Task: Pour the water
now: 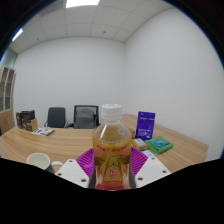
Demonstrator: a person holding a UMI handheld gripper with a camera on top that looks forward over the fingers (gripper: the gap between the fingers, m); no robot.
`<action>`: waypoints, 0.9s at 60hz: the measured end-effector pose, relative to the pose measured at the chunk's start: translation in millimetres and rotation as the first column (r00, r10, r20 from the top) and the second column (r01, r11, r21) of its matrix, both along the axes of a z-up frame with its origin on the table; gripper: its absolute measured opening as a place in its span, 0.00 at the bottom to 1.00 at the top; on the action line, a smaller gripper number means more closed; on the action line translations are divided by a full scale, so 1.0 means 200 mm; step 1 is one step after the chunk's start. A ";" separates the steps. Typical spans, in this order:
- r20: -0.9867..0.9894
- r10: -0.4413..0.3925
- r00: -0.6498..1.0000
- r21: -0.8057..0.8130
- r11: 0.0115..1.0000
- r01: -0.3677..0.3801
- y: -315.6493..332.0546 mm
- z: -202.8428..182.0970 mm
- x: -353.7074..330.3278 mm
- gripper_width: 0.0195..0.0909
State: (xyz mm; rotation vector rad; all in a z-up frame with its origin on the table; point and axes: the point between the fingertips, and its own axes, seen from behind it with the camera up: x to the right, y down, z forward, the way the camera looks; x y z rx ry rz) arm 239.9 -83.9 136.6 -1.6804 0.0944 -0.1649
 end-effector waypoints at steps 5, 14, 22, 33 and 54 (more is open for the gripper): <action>-0.041 0.020 0.999 -0.060 0.998 -0.022 0.02 -0.17 0.00 0.37; -0.072 0.049 0.996 -0.069 0.996 -0.053 0.05 -0.32 -0.01 0.38; -0.116 0.041 0.992 -0.084 0.995 -0.050 0.04 -0.33 0.01 0.39; -0.111 0.031 0.993 -0.142 0.989 -0.047 0.03 -0.34 0.00 0.61; -0.031 0.038 0.999 -0.112 0.993 -0.041 -0.53 -0.07 -0.11 0.90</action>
